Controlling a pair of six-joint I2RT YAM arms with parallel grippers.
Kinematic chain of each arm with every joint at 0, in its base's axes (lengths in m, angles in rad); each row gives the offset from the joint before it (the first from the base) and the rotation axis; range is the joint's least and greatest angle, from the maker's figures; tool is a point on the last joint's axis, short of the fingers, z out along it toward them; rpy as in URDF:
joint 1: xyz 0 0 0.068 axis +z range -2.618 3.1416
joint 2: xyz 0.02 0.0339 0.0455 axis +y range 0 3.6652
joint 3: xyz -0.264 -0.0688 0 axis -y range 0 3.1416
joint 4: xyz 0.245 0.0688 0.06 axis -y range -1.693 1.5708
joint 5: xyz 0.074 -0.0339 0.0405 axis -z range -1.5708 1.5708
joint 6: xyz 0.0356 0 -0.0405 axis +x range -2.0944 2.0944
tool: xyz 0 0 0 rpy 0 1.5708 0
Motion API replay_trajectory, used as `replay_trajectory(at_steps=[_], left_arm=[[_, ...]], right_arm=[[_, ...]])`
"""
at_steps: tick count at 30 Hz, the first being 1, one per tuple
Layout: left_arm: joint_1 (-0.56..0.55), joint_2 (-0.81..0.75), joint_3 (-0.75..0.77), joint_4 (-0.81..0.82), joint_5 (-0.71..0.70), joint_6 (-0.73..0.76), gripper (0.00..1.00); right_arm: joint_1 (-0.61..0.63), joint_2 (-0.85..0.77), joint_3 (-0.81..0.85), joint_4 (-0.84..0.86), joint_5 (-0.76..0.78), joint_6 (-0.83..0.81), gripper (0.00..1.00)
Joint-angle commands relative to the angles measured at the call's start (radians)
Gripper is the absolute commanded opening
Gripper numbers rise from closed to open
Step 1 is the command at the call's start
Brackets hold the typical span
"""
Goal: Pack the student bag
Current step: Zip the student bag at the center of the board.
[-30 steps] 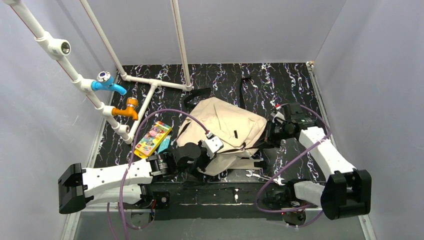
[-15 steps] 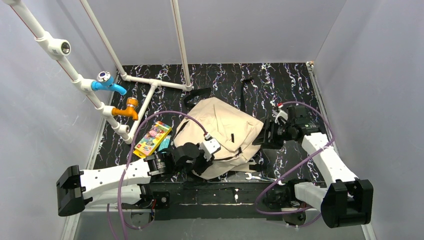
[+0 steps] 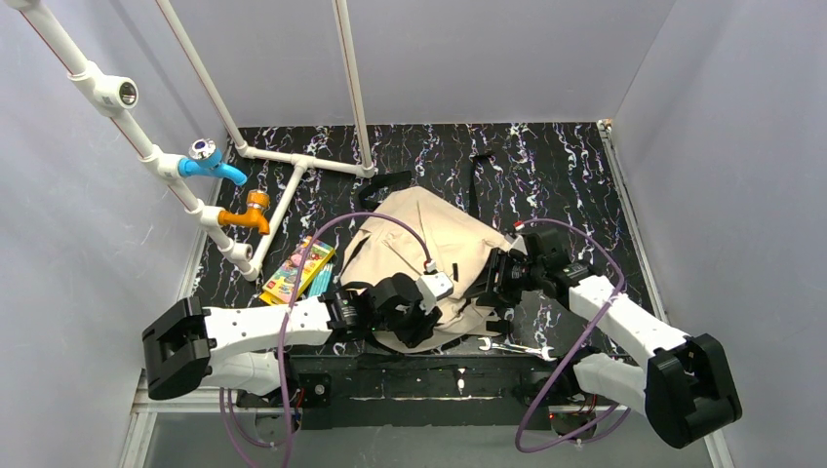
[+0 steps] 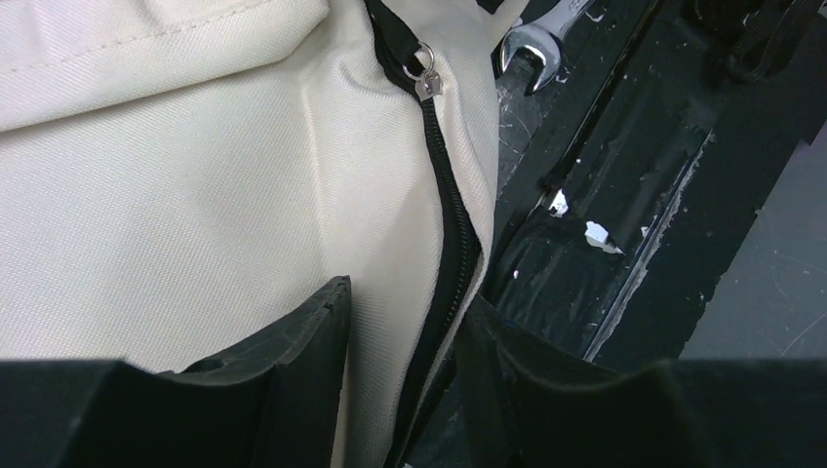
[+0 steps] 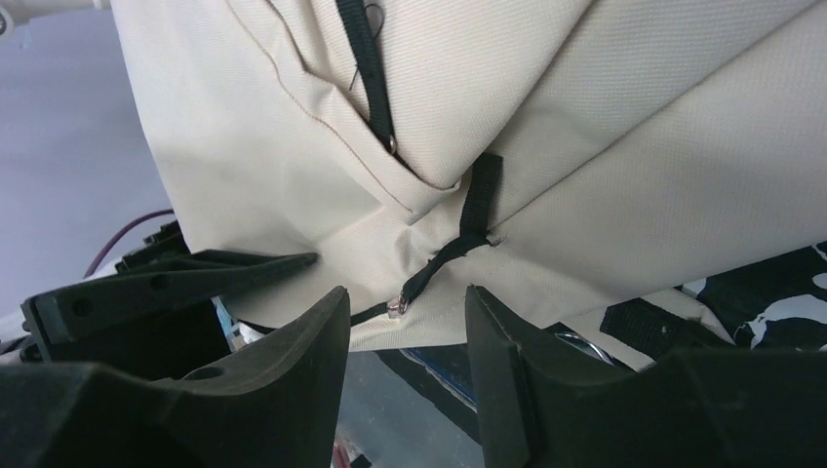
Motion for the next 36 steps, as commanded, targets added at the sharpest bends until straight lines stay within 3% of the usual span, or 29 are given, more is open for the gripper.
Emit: replay_trajectory(at_steps=[1, 8, 16, 26, 32, 36], left_arm=[[0.002, 0.029, 0.016, 0.034, 0.056, -0.056, 0.39], [0.002, 0.034, -0.009, 0.061, 0.063, -0.074, 0.32], [0.002, 0.016, -0.038, 0.051, 0.115, -0.101, 0.48], [0.002, 0.096, -0.017, 0.02, 0.058, -0.171, 0.43], [0.001, 0.159, -0.009, 0.079, 0.047, -0.179, 0.47], [0.002, 0.212, 0.02, 0.099, 0.057, -0.177, 0.5]], right_arm=[[0.025, -0.033, -0.033, 0.094, 0.102, 0.121, 0.55], [0.07, -0.01, -0.106, 0.196, 0.129, 0.206, 0.53], [0.102, 0.043, -0.122, 0.255, 0.188, 0.243, 0.48], [0.143, 0.081, -0.132, 0.275, 0.265, 0.264, 0.37], [0.175, 0.071, -0.151, 0.299, 0.303, 0.283, 0.38], [0.187, 0.078, -0.16, 0.317, 0.32, 0.273, 0.31]])
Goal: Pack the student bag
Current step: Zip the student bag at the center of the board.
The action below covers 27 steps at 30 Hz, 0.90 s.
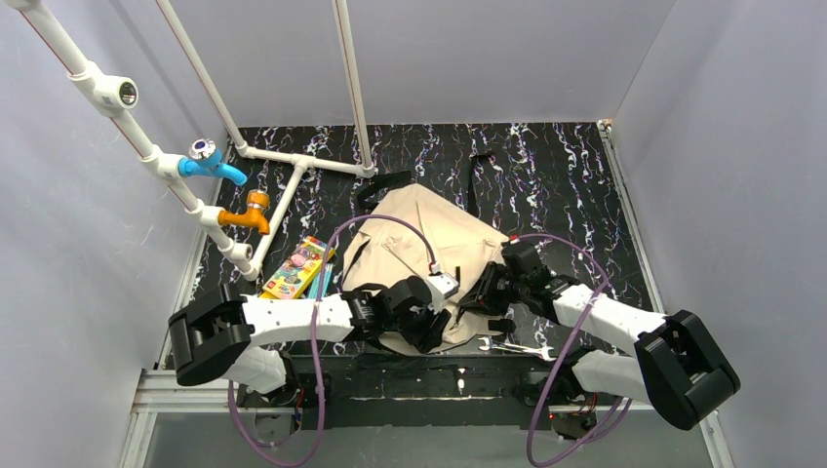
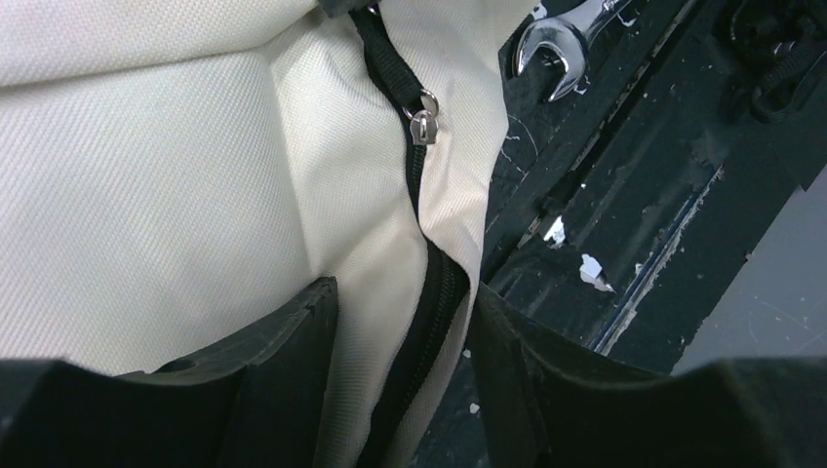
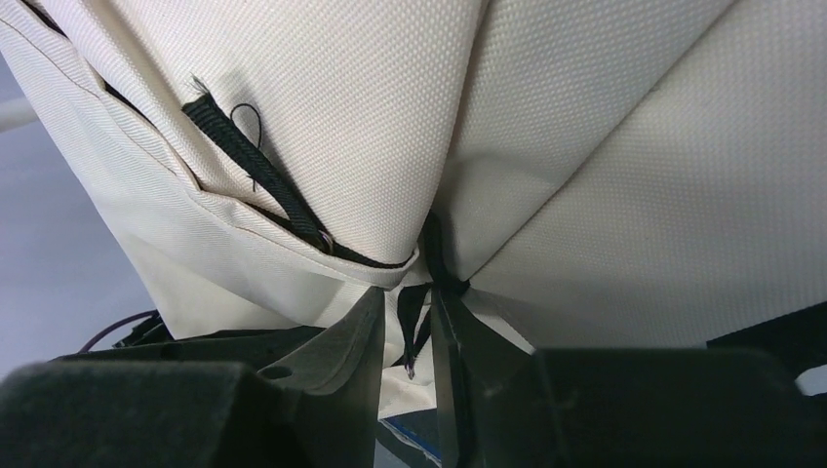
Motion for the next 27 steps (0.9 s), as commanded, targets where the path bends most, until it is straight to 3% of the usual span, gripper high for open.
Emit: replay_trajectory(at_steps=[1, 6, 12, 16, 20, 23, 27], left_arm=[[-0.003, 0.05, 0.041, -0.015, 0.012, -0.015, 0.51], [-0.003, 0.026, 0.025, -0.006, 0.031, -0.028, 0.52], [-0.003, 0.054, 0.04, -0.005, 0.041, -0.04, 0.53], [-0.003, 0.022, 0.045, -0.03, 0.029, -0.059, 0.58], [-0.003, -0.07, 0.067, -0.156, 0.033, -0.074, 0.64], [0.013, -0.145, 0.117, -0.271, 0.042, -0.13, 0.76], [0.112, -0.158, 0.215, -0.381, 0.188, -0.25, 0.77]], right_arm=[[0.017, -0.006, -0.02, 0.047, 0.051, -0.005, 0.31], [0.075, -0.071, -0.017, -0.01, 0.11, -0.035, 0.4], [0.115, -0.119, 0.005, -0.078, 0.167, -0.099, 0.4], [0.115, -0.065, 0.009, -0.016, 0.152, -0.113, 0.38], [0.119, 0.001, 0.024, 0.041, 0.161, -0.149, 0.36], [0.126, -0.003, 0.025, 0.072, 0.154, -0.157, 0.31], [0.128, -0.028, 0.016, 0.08, 0.162, -0.163, 0.21]])
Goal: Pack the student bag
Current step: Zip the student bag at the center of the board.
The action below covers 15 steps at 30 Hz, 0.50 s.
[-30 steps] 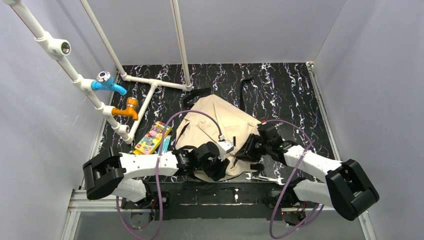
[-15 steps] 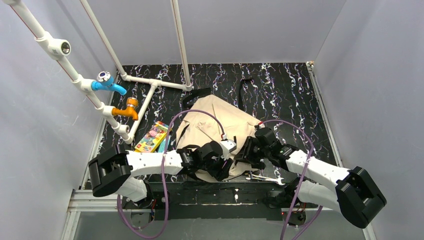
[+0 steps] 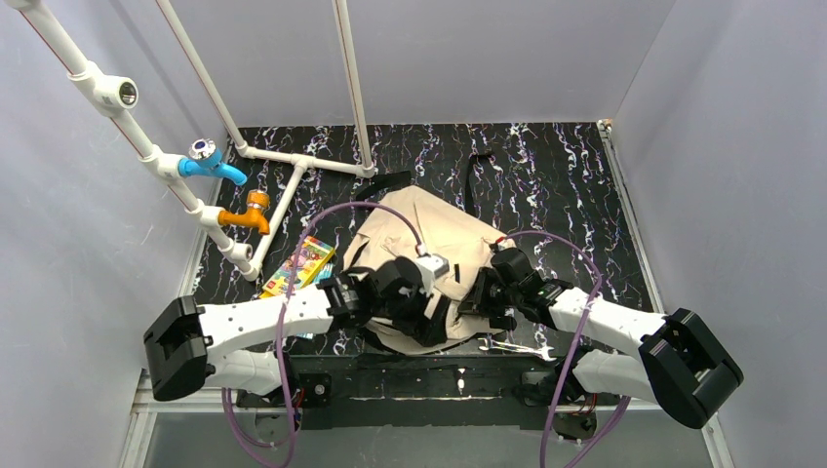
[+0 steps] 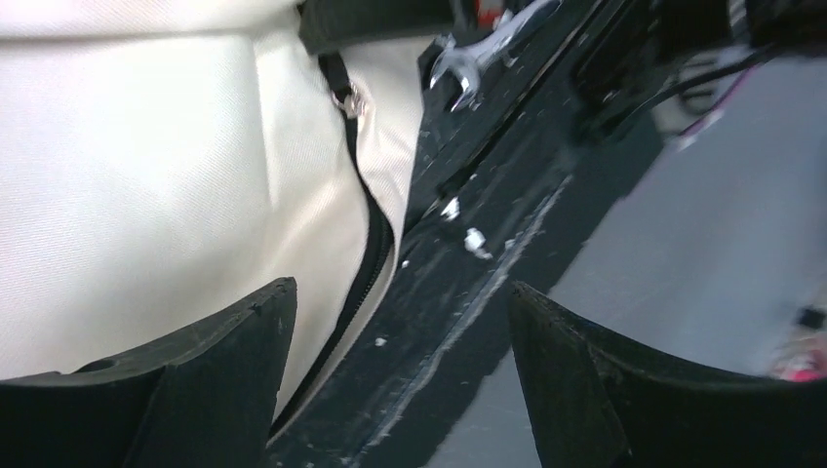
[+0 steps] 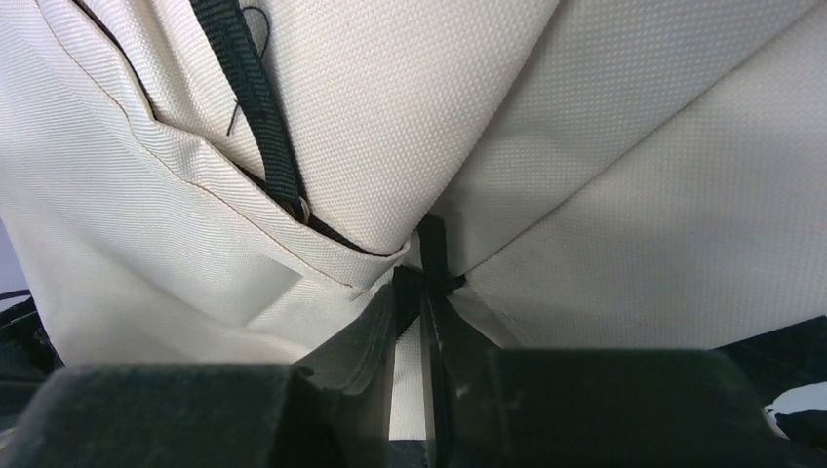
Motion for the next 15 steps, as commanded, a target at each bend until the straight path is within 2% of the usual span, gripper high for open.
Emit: replay_trajectory(at_steps=[1, 3, 5, 9, 12, 15], left_arm=[[0.098, -0.032, 0.124, -0.158, 0.163, -0.13, 0.77], [0.108, -0.018, 0.155, -0.159, 0.176, -0.131, 0.77], [0.119, 0.002, 0.173, -0.157, 0.121, -0.129, 0.73], [0.184, 0.098, 0.175, -0.094, 0.088, -0.098, 0.44], [0.223, 0.189, 0.178, -0.047, 0.046, -0.073, 0.26], [0.227, 0.299, 0.205, -0.037, -0.002, -0.041, 0.14]], right_arm=[[0.008, -0.025, 0.017, 0.073, 0.027, -0.027, 0.2], [0.008, -0.028, 0.018, 0.074, 0.032, -0.024, 0.22], [0.008, -0.029, 0.019, 0.074, 0.041, -0.02, 0.32], [0.008, -0.014, 0.022, 0.123, 0.018, 0.009, 0.34], [0.009, -0.002, 0.016, 0.161, 0.007, 0.042, 0.29], [0.009, 0.0, 0.017, 0.154, 0.026, 0.023, 0.11]])
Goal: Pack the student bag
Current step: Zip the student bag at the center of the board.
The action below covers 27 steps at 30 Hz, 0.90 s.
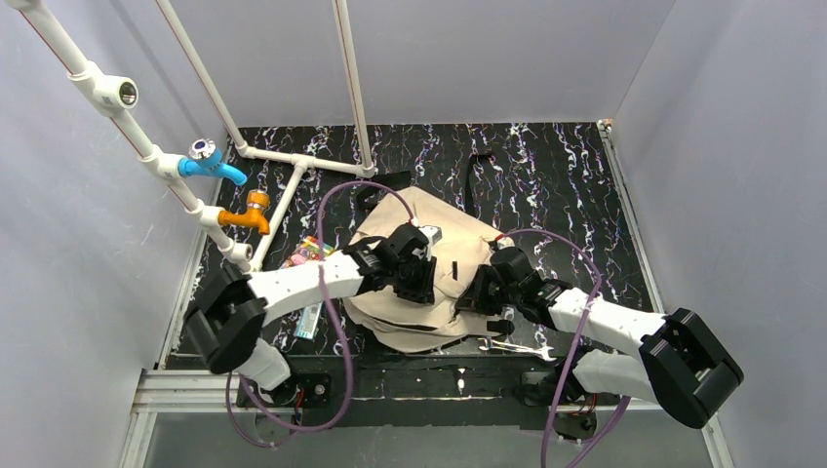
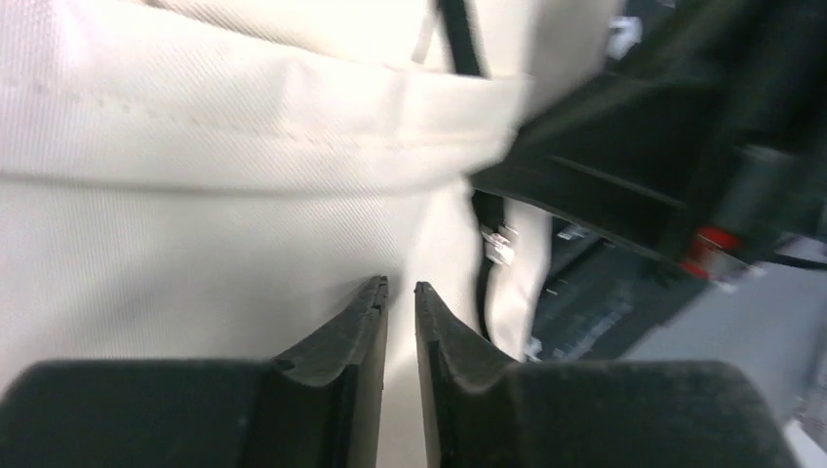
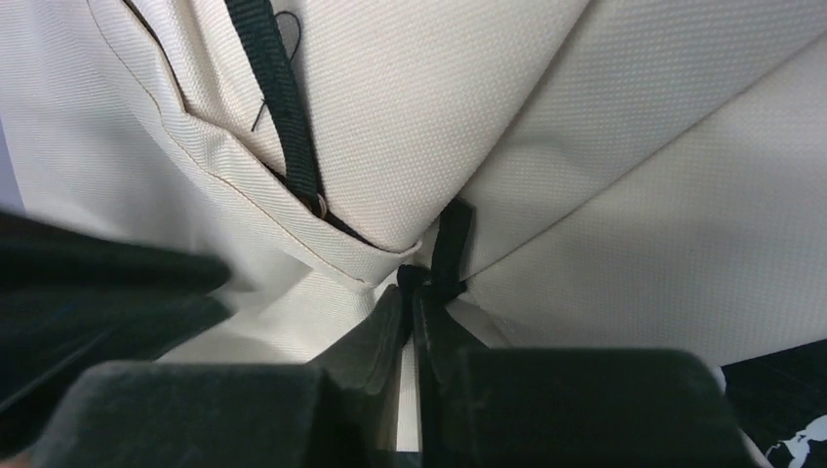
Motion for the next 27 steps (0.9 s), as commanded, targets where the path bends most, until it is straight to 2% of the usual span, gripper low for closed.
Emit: replay_trajectory(at_steps=[1, 7, 11, 15, 21, 24, 27], left_arm=[[0.015, 0.124, 0.036, 0.038, -0.063, 0.048, 0.12], [0.015, 0.202, -0.052, 0.296, -0.02, -0.074, 0.03], [0.013, 0.268, -0.067, 0.38, -0.017, -0.145, 0.02], [0.011, 0.29, -0.116, 0.539, -0.011, -0.218, 0.01], [0.011, 0.33, -0.078, 0.564, -0.015, -0.21, 0.0], [0.011, 0.371, -0.043, 0.579, 0.018, -0.216, 0.0], [0.012, 0.392, -0.024, 0.594, 0.028, -0.218, 0.0]], right_arm=[[0.005, -0.001, 0.018, 0.109, 0.021, -0.002, 0.02], [0.054, -0.114, 0.049, 0.088, 0.008, -0.069, 0.01], [0.099, -0.185, 0.046, 0.121, -0.003, -0.064, 0.01], [0.189, -0.18, 0.043, 0.256, -0.004, -0.044, 0.01], [0.332, -0.095, -0.023, 0.573, 0.017, 0.074, 0.01], [0.403, -0.038, -0.011, 0.638, 0.041, 0.076, 0.01], [0.419, -0.029, -0.048, 0.691, 0.034, 0.1, 0.01]])
